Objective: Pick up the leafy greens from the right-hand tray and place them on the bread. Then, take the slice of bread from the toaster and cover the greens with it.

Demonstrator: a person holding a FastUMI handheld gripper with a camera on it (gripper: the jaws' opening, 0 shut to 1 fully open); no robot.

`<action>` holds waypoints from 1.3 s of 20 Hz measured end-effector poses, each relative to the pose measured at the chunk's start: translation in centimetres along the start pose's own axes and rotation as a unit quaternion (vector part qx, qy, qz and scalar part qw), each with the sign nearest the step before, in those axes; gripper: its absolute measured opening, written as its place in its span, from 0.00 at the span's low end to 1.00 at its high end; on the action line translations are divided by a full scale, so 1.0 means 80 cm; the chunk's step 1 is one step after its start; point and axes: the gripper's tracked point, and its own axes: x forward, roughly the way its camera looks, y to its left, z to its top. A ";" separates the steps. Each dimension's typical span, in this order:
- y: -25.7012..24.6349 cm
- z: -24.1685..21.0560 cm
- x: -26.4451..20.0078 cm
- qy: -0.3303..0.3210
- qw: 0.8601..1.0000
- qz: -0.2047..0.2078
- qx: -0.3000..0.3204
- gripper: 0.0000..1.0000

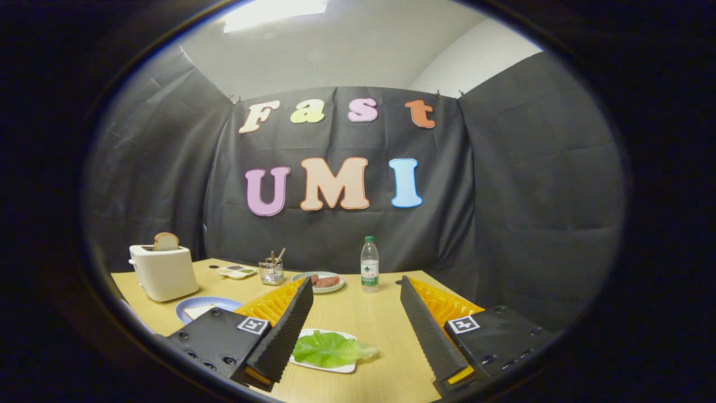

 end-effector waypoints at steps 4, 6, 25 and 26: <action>0.005 -0.003 0.002 0.005 1.000 0.002 -0.003 1.00; 0.009 -0.010 0.005 0.013 1.000 0.006 -0.004 1.00; 0.005 -0.186 0.069 0.340 0.935 0.095 -0.026 1.00; 0.001 -0.195 0.073 0.359 0.929 0.089 -0.009 0.99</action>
